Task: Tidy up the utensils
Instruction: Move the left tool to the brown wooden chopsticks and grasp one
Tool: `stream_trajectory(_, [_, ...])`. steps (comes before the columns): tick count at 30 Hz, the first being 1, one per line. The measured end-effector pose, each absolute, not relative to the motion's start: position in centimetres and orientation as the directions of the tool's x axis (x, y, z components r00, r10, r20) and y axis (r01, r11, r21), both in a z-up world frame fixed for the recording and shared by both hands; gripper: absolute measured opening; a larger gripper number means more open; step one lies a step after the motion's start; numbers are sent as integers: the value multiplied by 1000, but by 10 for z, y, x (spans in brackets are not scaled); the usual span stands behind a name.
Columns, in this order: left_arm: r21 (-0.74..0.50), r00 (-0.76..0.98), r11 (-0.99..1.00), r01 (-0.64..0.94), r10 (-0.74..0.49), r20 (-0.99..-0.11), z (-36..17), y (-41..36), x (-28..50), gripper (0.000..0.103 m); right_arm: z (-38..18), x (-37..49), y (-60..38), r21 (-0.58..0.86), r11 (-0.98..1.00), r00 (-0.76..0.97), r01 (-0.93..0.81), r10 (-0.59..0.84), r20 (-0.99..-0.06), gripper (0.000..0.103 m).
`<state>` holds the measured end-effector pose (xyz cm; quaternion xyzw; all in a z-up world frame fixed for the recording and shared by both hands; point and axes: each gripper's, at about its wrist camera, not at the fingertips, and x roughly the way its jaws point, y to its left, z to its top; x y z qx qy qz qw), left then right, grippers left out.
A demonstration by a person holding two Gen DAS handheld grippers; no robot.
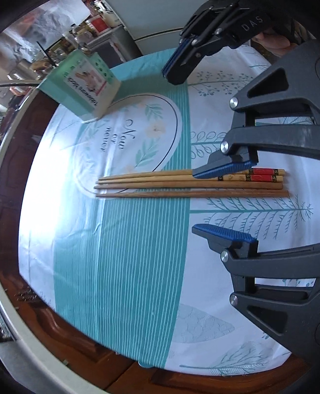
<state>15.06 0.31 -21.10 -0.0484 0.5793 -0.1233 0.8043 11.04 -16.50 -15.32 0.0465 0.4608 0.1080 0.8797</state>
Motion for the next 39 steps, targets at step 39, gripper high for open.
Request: stream_trajectory(39, [-24,54,984,179,-34,-998,-239,-8,208,7,-173,166,-153,477,869,277,-132,494,-824,10])
